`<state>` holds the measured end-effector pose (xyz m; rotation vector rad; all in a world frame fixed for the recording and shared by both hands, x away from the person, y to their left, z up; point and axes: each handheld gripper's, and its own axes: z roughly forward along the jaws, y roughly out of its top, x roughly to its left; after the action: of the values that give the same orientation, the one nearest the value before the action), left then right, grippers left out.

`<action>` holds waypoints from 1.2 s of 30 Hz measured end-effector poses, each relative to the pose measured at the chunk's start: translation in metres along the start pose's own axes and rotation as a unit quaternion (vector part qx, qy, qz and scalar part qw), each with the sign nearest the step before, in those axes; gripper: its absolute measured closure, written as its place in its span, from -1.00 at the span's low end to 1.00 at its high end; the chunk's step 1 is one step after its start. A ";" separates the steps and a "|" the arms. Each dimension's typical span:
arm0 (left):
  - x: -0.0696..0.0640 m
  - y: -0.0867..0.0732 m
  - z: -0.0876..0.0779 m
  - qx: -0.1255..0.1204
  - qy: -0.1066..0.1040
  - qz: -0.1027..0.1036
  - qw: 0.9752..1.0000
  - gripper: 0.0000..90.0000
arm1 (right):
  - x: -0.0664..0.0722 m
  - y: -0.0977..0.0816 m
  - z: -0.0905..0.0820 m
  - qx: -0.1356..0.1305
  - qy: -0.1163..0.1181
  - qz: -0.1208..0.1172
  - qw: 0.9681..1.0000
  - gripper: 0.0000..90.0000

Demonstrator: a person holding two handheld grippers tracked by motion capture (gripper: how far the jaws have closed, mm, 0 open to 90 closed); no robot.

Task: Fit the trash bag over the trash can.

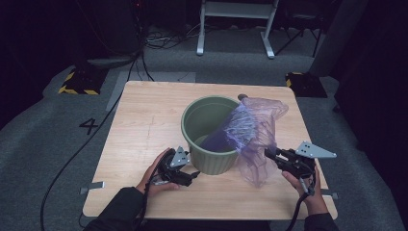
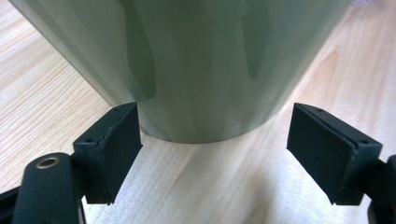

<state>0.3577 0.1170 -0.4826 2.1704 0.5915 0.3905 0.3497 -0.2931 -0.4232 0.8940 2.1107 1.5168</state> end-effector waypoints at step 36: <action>-0.074 0.036 -0.041 -0.065 -0.052 0.076 0.994 -0.48 | 0.113 0.035 0.047 -0.010 0.107 -0.099 0.989 0.87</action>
<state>0.2860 0.0845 -0.4345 2.1020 0.3348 0.3822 0.3074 -0.1748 -0.4006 0.5149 2.2527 1.5853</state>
